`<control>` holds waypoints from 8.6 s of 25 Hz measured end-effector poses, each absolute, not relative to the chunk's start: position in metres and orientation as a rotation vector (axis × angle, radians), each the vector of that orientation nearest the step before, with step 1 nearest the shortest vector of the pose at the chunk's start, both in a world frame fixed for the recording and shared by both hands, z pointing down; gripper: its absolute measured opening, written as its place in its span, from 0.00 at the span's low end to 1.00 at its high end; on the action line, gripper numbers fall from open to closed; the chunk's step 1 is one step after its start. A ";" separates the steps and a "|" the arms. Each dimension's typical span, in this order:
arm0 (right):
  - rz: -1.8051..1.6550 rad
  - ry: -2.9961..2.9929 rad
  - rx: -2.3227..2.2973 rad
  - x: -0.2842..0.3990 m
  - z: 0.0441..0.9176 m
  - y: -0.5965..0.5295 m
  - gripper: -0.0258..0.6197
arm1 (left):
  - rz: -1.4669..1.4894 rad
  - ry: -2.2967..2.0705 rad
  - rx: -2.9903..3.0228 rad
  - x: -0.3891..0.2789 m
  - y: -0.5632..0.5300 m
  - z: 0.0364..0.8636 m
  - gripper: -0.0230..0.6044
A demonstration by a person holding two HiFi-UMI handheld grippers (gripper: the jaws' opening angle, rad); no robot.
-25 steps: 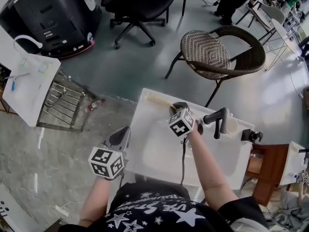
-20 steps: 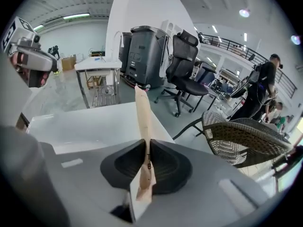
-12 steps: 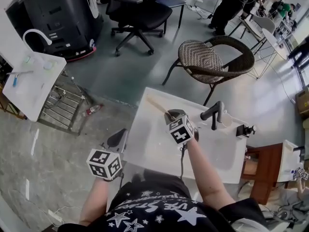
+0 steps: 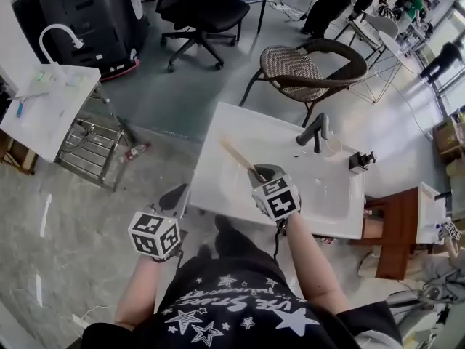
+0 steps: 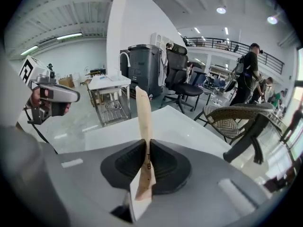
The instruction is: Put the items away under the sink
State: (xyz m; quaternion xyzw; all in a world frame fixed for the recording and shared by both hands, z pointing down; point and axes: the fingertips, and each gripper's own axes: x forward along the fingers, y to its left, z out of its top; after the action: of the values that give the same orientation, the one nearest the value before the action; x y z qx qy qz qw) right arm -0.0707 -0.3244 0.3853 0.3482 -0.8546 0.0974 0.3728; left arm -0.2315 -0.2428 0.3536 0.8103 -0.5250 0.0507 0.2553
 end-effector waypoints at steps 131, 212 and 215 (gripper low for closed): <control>0.357 -2.386 1.100 -0.039 0.503 -0.093 0.04 | 0.077 -1.611 1.950 -0.150 -0.012 0.466 0.05; 0.417 -2.324 1.655 0.248 0.426 -0.514 0.67 | 0.275 -1.659 2.144 -0.015 -0.339 0.360 0.05; 0.399 -2.388 1.652 0.248 0.411 -0.500 0.67 | 0.267 -1.678 2.115 -0.019 -0.320 0.362 0.05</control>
State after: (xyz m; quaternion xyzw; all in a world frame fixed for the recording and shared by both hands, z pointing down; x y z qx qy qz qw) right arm 0.2482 -0.4997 0.4106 0.5603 -0.8103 0.1354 0.1051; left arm -0.0192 -0.3196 0.3624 0.7618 -0.6043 0.0960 0.2125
